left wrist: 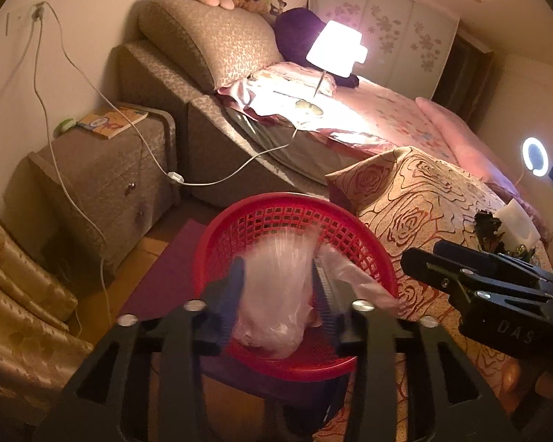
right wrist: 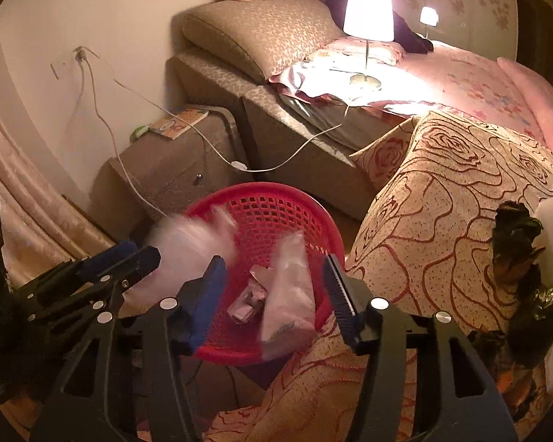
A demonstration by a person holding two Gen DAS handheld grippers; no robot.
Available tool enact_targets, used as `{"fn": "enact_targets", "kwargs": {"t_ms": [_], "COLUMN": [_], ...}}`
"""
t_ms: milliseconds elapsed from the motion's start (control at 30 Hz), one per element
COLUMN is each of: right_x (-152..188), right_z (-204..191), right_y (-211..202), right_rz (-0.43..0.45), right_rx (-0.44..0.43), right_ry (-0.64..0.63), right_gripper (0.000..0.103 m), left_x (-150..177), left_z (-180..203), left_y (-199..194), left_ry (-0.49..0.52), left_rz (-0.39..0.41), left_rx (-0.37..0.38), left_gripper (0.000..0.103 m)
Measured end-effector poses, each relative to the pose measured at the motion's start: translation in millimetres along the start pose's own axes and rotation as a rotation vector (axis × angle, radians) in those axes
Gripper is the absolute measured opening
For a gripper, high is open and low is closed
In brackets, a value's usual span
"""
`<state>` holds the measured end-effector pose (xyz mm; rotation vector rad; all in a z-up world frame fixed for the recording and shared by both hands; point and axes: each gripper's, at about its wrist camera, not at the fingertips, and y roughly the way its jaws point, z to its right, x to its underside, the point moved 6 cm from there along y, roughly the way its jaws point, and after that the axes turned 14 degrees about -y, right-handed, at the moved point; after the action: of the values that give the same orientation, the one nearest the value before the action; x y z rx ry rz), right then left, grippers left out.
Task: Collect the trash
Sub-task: 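Open both tools to drop the bag and tube into the basket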
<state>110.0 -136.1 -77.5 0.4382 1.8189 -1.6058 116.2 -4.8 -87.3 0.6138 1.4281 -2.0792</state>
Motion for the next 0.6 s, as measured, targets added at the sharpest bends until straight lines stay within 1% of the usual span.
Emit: {"fn": "enact_targets", "kwargs": {"t_ms": [100, 200, 300, 600], "right_x": [2.1, 5.1, 7.1, 18.0], "right_z": [2.3, 5.6, 7.1, 18.8], "right_y": [-5.2, -14.1, -22.0, -51.1], "right_rz": [0.005, 0.018, 0.030, 0.069], "right_rx": [0.005, 0.019, 0.030, 0.067], "right_ry": [0.009, 0.014, 0.017, 0.039], "right_gripper": [0.055, 0.055, 0.055, 0.057], "left_x": [-1.7, -3.2, -4.4, -3.9], "left_z": [-0.1, 0.8, 2.7, 16.5], "left_y": [-2.3, -6.4, -10.0, -22.1], "left_ry": [-0.011, -0.010, -0.007, 0.024], "left_rz": [0.008, 0.021, 0.036, 0.065], "left_rx": [0.005, 0.003, 0.000, 0.005], "left_gripper": [0.054, 0.058, 0.060, 0.061]}}
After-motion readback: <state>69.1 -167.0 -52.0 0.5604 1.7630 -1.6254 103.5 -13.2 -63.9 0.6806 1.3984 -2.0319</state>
